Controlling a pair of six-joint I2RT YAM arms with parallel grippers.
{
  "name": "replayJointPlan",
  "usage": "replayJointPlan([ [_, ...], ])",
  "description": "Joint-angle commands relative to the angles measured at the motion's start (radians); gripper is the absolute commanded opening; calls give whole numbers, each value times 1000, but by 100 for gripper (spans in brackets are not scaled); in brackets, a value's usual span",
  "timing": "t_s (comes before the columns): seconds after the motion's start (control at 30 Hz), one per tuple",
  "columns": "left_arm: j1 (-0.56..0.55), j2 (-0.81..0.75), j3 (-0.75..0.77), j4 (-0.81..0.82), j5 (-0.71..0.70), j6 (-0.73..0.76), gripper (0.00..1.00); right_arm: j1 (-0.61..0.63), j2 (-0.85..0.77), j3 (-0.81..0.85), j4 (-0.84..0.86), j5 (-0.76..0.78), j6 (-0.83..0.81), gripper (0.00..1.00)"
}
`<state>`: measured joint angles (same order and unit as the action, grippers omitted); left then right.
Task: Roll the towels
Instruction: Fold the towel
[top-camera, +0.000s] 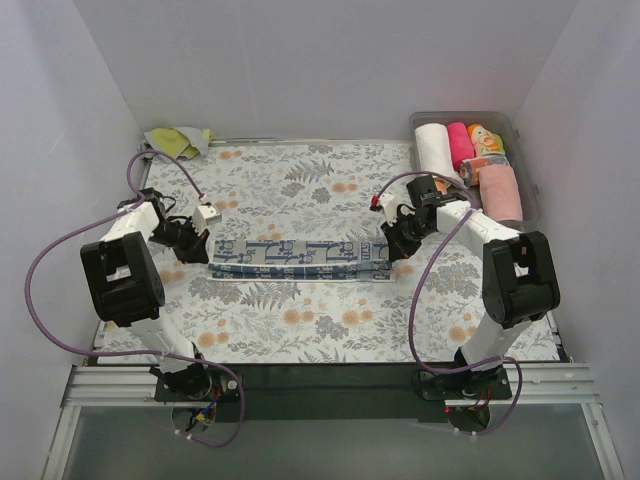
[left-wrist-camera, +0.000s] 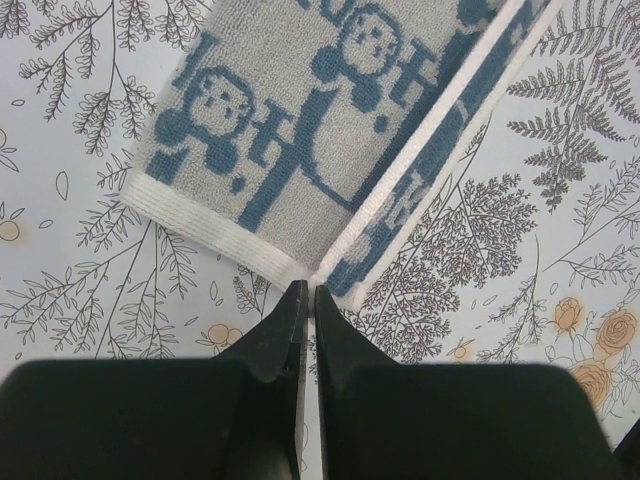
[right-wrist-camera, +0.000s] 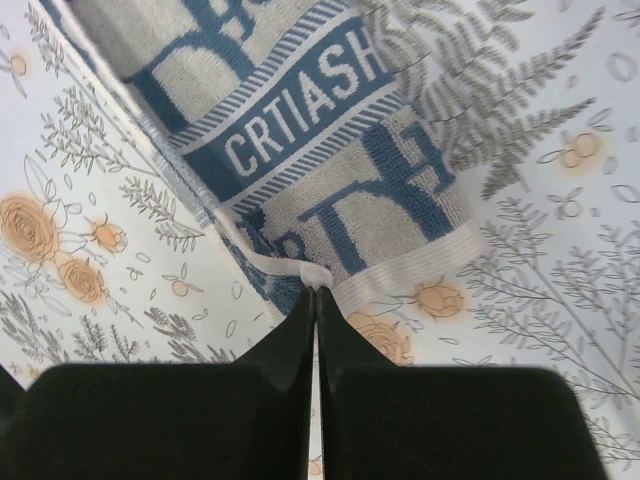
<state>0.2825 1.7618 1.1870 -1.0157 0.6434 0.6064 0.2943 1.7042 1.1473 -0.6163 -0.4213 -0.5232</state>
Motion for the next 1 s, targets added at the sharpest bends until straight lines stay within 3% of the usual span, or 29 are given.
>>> replayJointPlan([
  [0.0,3,-7,-1,19,9,0,0,20,0,-17,-19,9,-38,1],
  [0.07,4,-4,8,9,7,4,0,20,3,-14,-25,24,-55,4],
  [0.13,4,-2,17,-1,10,6,15,20,-3,0,-42,38,-64,10],
  [0.2,3,-5,37,-17,13,6,28,20,-21,17,-66,41,-77,26],
  [0.27,4,-18,48,-32,16,6,33,19,-41,51,-108,21,-77,41],
  [0.37,4,-28,85,-60,45,4,37,17,-89,98,-151,-40,-69,49],
  [0.77,3,-4,192,-60,131,-80,41,20,0,157,-162,-114,51,47],
  [0.93,-11,-12,142,49,134,-166,42,40,55,117,-56,-36,103,37],
  [0.97,-22,-5,138,75,133,-183,40,43,78,117,-42,-22,110,31],
])
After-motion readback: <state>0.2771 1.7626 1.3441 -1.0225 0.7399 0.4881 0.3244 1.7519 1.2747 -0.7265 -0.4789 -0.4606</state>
